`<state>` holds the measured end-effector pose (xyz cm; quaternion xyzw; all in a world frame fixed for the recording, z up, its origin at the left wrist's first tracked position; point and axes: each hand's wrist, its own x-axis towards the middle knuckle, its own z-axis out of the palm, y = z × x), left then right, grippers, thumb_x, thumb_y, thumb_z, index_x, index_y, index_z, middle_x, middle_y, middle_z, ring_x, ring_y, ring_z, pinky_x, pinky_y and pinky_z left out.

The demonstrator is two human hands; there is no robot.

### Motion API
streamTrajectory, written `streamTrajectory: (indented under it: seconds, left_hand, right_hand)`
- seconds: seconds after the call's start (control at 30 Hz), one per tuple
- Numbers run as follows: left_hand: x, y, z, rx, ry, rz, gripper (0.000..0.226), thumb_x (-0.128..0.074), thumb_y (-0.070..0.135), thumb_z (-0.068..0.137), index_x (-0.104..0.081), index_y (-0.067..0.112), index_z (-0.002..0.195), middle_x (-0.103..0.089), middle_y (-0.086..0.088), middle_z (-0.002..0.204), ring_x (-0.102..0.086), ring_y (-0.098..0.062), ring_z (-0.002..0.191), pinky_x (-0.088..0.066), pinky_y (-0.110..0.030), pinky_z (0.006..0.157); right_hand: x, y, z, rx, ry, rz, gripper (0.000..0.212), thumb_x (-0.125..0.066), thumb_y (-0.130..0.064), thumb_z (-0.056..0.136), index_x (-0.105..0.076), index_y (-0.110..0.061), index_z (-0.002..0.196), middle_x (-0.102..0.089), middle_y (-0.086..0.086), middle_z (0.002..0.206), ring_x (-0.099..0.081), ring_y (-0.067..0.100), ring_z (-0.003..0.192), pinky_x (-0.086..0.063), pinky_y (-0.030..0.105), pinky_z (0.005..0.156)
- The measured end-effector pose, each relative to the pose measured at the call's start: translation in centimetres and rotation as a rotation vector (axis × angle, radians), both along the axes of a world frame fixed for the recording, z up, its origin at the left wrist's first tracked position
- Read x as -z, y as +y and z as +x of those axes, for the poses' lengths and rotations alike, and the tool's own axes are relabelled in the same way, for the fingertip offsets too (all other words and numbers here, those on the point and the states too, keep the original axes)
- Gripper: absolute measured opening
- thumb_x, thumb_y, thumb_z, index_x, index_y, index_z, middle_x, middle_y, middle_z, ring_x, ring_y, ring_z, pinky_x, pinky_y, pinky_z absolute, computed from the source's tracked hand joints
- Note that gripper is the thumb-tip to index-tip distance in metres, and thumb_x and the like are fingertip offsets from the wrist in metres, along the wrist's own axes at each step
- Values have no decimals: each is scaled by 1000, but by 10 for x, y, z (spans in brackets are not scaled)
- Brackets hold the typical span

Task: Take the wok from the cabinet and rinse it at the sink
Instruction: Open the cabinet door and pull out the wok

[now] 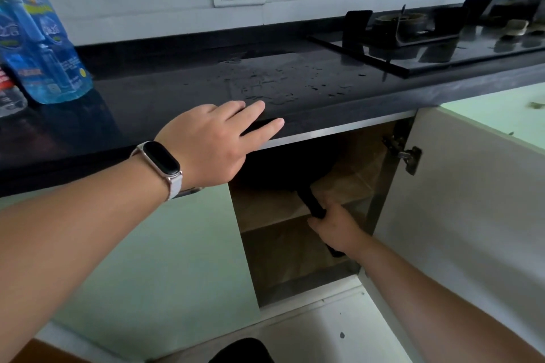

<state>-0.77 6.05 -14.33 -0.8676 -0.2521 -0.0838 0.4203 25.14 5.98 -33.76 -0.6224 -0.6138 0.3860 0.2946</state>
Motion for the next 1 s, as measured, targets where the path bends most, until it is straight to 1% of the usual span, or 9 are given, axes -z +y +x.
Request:
streamTrajectory:
  seconds: [0.1, 0.27, 0.33, 0.4, 0.5, 0.57, 0.63, 0.77, 1.0]
  left_hand:
    - [1, 1, 0, 3, 5, 4, 57, -51, 8, 91, -50, 9, 149, -60, -30, 135, -65, -46, 106, -58, -48, 65]
    - [1, 2, 0, 18, 3, 18, 56, -47, 6, 92, -52, 7, 147, -60, -31, 135, -65, -47, 104, -56, -48, 63]
    - [1, 1, 0, 21, 8, 30, 55, -45, 6, 93, -52, 7, 147, -60, -31, 135, -65, -47, 105, -55, -48, 62]
    - [2, 2, 0, 25, 8, 39, 55, -45, 7, 93, -53, 8, 147, -60, -31, 135, -66, -47, 106, -55, -48, 63]
    - [2, 2, 0, 27, -7, 36, 54, -46, 7, 93, -53, 8, 147, -60, -31, 135, -66, -47, 106, -55, -48, 63]
    - [2, 2, 0, 30, -15, 37, 54, -47, 7, 92, -53, 7, 146, -61, -31, 133, -66, -47, 105, -55, -48, 62]
    - [2, 2, 0, 31, -18, 29, 53, -49, 9, 93, -54, 7, 146, -61, -30, 133, -66, -47, 105, -56, -48, 62]
    - [1, 0, 1, 17, -46, 4, 49, -54, 18, 98, -56, 10, 146, -62, -27, 134, -67, -45, 107, -58, -48, 64]
    - [1, 1, 0, 23, -38, 35, 48, -58, 19, 98, -57, 10, 145, -63, -27, 133, -67, -44, 106, -59, -49, 65]
  right_hand:
    - [3, -22, 8, 30, 41, -23, 54, -63, -30, 95, -42, -25, 144, -58, -11, 110, -59, 6, 91, -44, 18, 69]
    - [15, -62, 12, 69, 132, -84, 45, -63, -30, 96, -46, -30, 137, -59, -19, 105, -60, 1, 89, -46, 22, 71]
    - [20, -75, 12, 91, 185, -133, 44, -63, -27, 95, -44, -35, 134, -61, -13, 106, -64, 6, 80, -50, 25, 70]
    - [23, -77, 10, 91, 237, -212, 46, -63, -20, 94, -40, -38, 129, -62, -5, 107, -68, 12, 67, -53, 27, 59]
    - [20, -63, 7, 94, 273, -303, 53, -61, -1, 87, -36, -25, 128, -59, 7, 109, -71, 21, 75, -54, 28, 55]
    - [14, -50, 5, 120, 294, -355, 53, -59, 6, 86, -36, -20, 126, -60, 12, 104, -68, 22, 69, -52, 26, 49]
    - [6, -39, 3, 126, 364, -411, 48, -61, 3, 89, -40, -19, 126, -62, 14, 98, -64, 19, 58, -49, 24, 44]
    - [-6, -20, 0, 68, 533, -517, 24, -66, -12, 95, -54, -19, 115, -71, 11, 89, -64, 17, 53, -51, 28, 50]
    - [-3, 0, -5, 63, 743, -708, 16, -59, 0, 95, -59, -5, 110, -71, 13, 89, -67, 15, 61, -56, 20, 50]
